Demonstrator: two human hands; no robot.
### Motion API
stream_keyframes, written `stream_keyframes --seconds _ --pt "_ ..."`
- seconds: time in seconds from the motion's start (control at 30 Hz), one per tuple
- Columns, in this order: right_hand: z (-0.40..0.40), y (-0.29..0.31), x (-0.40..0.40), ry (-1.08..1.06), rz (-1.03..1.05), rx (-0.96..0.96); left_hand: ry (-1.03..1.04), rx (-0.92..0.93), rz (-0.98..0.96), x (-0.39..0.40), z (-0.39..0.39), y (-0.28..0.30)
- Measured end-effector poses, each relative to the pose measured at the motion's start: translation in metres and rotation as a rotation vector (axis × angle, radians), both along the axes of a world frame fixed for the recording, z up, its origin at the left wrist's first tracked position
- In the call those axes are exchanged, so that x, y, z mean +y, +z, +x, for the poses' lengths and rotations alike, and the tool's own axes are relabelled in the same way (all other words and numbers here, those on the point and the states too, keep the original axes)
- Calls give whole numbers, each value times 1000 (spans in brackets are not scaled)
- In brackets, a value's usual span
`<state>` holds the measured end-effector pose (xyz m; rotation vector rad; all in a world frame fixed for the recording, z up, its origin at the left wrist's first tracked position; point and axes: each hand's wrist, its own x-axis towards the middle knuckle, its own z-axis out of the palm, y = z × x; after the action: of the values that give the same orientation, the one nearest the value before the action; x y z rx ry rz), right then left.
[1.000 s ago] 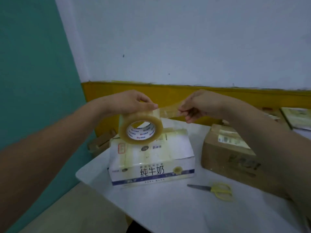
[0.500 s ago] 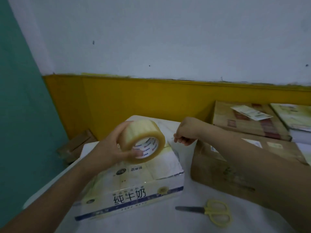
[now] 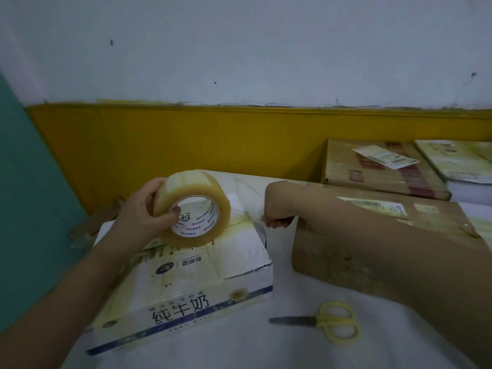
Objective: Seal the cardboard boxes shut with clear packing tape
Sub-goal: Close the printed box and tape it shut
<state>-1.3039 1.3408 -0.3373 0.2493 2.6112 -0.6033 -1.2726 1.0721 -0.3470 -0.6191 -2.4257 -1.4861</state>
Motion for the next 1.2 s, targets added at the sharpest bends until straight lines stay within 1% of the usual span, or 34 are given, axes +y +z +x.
stream_keyframes --seconds 0.1,0.37,0.53,0.67,0.73,0.77,0.83,0.87,0.9,0.93,1.0,1.03,1.07,1.13,1.2 --pt "1 -6 -7 14 -36 -49 -14 -7 34 -1 2 -6" --pt "7 -8 -14 -47 -100 7 -11 34 28 -1 1 -10" --pt "10 -13 -20 -37 8 1 -15 25 59 2 5 -11" --pt "14 -19 -26 -23 48 -9 -10 20 64 3 7 -9" --pt "19 -15 -26 17 130 50 -12 9 75 4 8 -9" --pt "20 -11 -25 22 206 112 -19 1 86 5 9 -9" --pt "22 5 -25 4 320 340 -28 -21 104 5 10 -9" --pt "22 12 -27 -17 307 461 -26 -39 109 4 9 -9" --pt "19 15 -31 -4 290 522 -19 -63 110 4 8 -9" --pt "16 15 -35 -11 220 538 -8 -89 102 5 7 -8" --pt "14 -1 -47 7 128 491 26 -124 84 5 7 -8" --pt "14 -13 -54 28 123 468 34 -138 74 5 8 -8" --pt "13 -29 -57 51 128 449 24 -149 55 6 7 -6" --pt "15 -47 -62 44 152 473 -25 -141 -54 10 7 3" --pt "16 -48 -63 66 279 504 -25 -98 -212 7 8 20"
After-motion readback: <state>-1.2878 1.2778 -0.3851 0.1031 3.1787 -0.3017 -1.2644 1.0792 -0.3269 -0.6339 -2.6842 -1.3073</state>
